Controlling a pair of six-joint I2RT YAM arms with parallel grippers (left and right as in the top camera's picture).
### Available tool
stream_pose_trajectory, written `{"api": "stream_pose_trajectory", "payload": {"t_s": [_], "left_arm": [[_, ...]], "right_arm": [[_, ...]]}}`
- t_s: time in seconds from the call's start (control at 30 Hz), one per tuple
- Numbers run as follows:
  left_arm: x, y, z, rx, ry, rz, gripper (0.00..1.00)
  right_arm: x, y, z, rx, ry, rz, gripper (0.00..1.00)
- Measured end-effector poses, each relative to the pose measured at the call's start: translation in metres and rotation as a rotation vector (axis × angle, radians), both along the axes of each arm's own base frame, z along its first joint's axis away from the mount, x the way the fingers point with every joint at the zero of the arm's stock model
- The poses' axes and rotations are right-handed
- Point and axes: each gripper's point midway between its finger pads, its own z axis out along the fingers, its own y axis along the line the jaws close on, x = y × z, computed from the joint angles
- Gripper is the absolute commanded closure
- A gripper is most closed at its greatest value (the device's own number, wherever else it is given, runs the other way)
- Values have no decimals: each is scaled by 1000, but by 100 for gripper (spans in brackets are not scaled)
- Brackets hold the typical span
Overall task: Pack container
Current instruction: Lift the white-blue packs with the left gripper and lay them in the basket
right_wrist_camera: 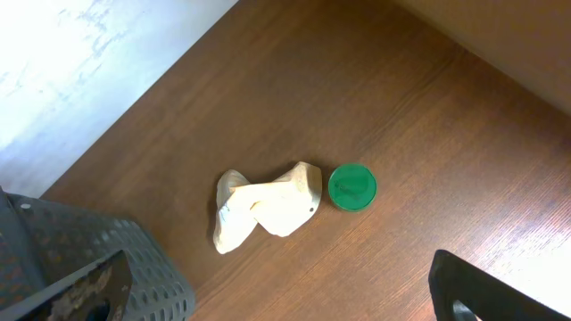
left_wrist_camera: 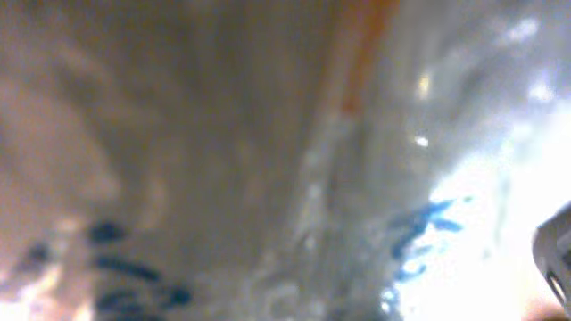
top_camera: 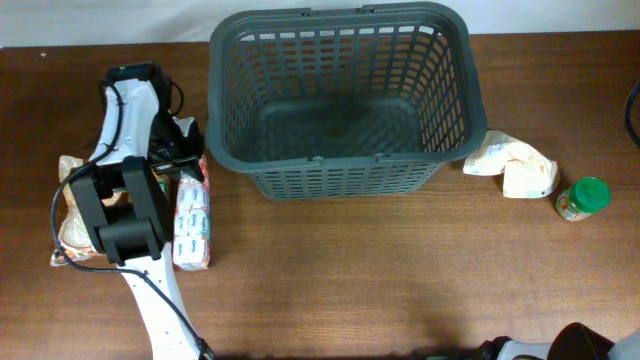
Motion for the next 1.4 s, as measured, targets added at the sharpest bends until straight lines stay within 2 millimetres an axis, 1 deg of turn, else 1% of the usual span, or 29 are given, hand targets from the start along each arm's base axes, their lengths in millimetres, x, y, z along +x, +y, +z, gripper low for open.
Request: {"api": "stream_pose_trajectory", "payload": {"t_s": [0.03, 0.1, 0.17, 0.2, 0.23, 0.3, 0.33, 0.37, 0.43, 0.5, 0.57, 0.6, 0.67, 0.73, 0.8, 0.83, 0.87, 0.93, 1.0, 1.03, 1.07, 1.13, 1.2, 1.27, 1.33, 1.4], "left_arm": [[1, 3, 6, 1, -4, 7, 98], [11, 11, 27, 8, -48, 22, 98], [30, 21, 58, 25, -153, 38, 98], [44, 27, 81, 41, -242, 46, 98], [50, 30, 99, 52, -301, 51, 98], [65, 35, 146, 81, -459, 54, 98], [68, 36, 165, 91, -518, 54, 98], [70, 36, 193, 106, -606, 53, 98], [67, 34, 245, 131, -759, 50, 98], [60, 32, 297, 157, -915, 46, 98], [48, 28, 353, 188, -1093, 26, 98], [44, 26, 373, 202, -1160, 15, 98], [29, 15, 427, 241, -1342, -47, 98], [16, -1, 463, 271, -1468, -146, 98], [0, -28, 494, 296, -1584, -304, 98], [-9, -43, 505, 301, -1628, -388, 98], [-18, -63, 514, 301, -1669, -498, 98], [-32, -94, 521, 293, -1714, -675, 98], [-40, -124, 522, 283, -1742, -846, 98], [-41, -141, 519, 269, -1746, -933, 98], [-40, -153, 514, 262, -1741, -1001, 98], [-34, -183, 497, 238, -1711, -1160, 98], [-24, -209, 477, 215, -1675, -1293, 98], [-4, -238, 453, 200, -1638, -1399, 98], [22, -264, 421, 206, -1574, -1475, 98], [46, -280, 384, 223, -1486, -1521, 98]], "right_arm": [[0, 0, 0, 0, 0, 0, 1], [0, 0, 0, 0, 0, 1, 1], [0, 0, 0, 0, 1, 0, 1], [0, 0, 0, 0, 1, 0, 1], [0, 0, 0, 0, 0, 0, 2], [0, 0, 0, -1, 0, 0, 1], [0, 0, 0, 0, 1, 0, 1], [0, 0, 0, 0, 0, 0, 1], [0, 0, 0, 0, 1, 0, 1], [0, 0, 0, 0, 0, 0, 1], [0, 0, 0, 0, 1, 0, 1], [0, 0, 0, 0, 1, 0, 1], [0, 0, 0, 0, 1, 0, 1], [0, 0, 0, 0, 1, 0, 1], [0, 0, 0, 0, 1, 0, 1], [0, 0, 0, 0, 1, 0, 1], [0, 0, 0, 1, 1, -1, 1], [0, 0, 0, 0, 1, 0, 1], [0, 0, 0, 0, 1, 0, 1], [0, 0, 0, 0, 1, 0, 1], [0, 0, 0, 1, 1, -1, 1], [0, 0, 0, 1, 1, 0, 1], [0, 0, 0, 0, 1, 0, 1], [0, 0, 0, 0, 1, 0, 1], [0, 0, 0, 0, 1, 0, 1], [0, 0, 0, 0, 1, 0, 1]]}}
